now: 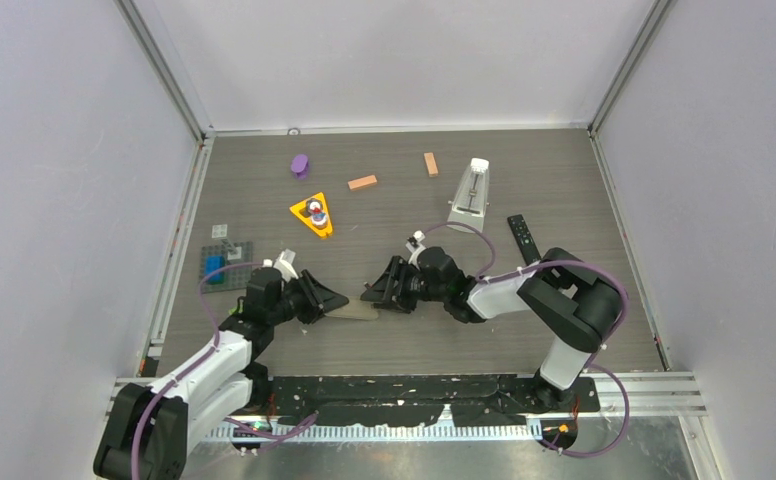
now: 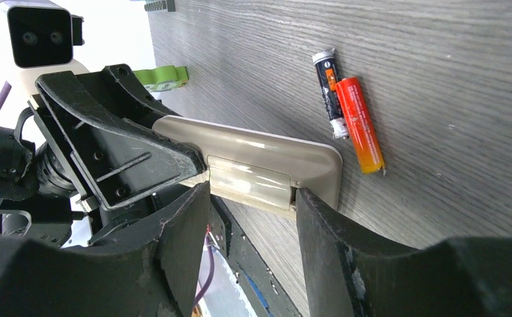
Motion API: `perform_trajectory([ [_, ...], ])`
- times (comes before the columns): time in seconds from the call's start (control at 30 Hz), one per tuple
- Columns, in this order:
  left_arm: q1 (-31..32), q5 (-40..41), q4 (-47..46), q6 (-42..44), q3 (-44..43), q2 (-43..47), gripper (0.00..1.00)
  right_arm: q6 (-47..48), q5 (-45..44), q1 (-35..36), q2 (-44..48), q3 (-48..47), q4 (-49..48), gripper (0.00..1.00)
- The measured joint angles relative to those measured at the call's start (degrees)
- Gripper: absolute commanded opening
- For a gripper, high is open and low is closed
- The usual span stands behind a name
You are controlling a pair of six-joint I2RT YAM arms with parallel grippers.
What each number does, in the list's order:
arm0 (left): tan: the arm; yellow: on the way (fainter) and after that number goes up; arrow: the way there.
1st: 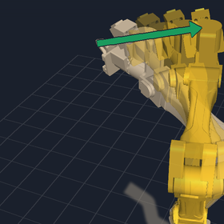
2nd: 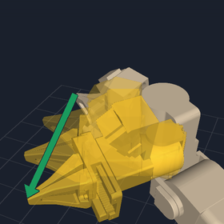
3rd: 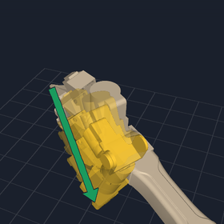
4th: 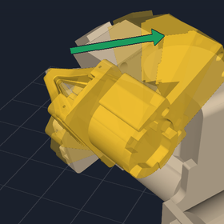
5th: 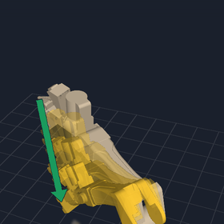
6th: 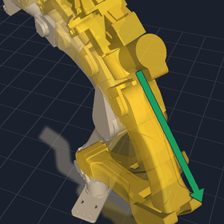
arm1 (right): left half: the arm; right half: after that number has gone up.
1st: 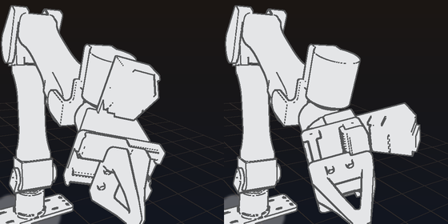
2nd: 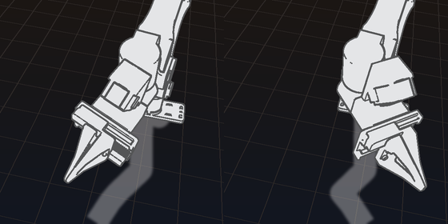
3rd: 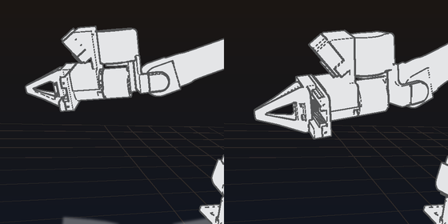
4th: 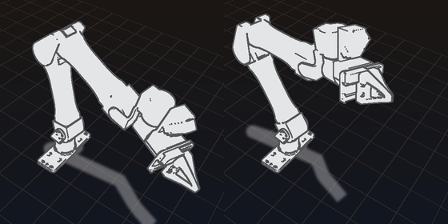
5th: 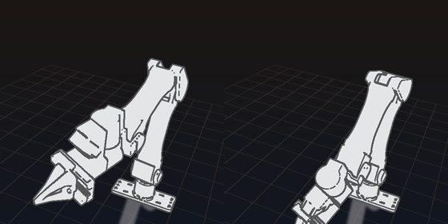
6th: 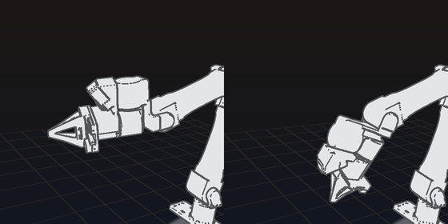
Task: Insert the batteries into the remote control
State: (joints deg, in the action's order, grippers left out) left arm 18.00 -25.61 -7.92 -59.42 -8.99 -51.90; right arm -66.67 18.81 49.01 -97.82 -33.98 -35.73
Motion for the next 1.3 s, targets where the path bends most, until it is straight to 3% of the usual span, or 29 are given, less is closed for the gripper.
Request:
perform_trajectory([
  [0.53,-0.4,0.5,-1.7,-0.2,0.5,-0.4,0.0,-3.5,1.8,-0.5,-3.8,2.1,-11.5,0.56],
  [1.03,-0.2,1.0,-1.0,-0.2,0.5,0.5,0.0,0.4,-1.2,-0.2,-0.8,2.3,-2.2,0.57],
  [1.3,-0.2,0.9,-1.0,-0.2,0.5,0.4,0.0,1.1,-1.2,-0.2,-0.8,2.3,-2.1,0.48],
])
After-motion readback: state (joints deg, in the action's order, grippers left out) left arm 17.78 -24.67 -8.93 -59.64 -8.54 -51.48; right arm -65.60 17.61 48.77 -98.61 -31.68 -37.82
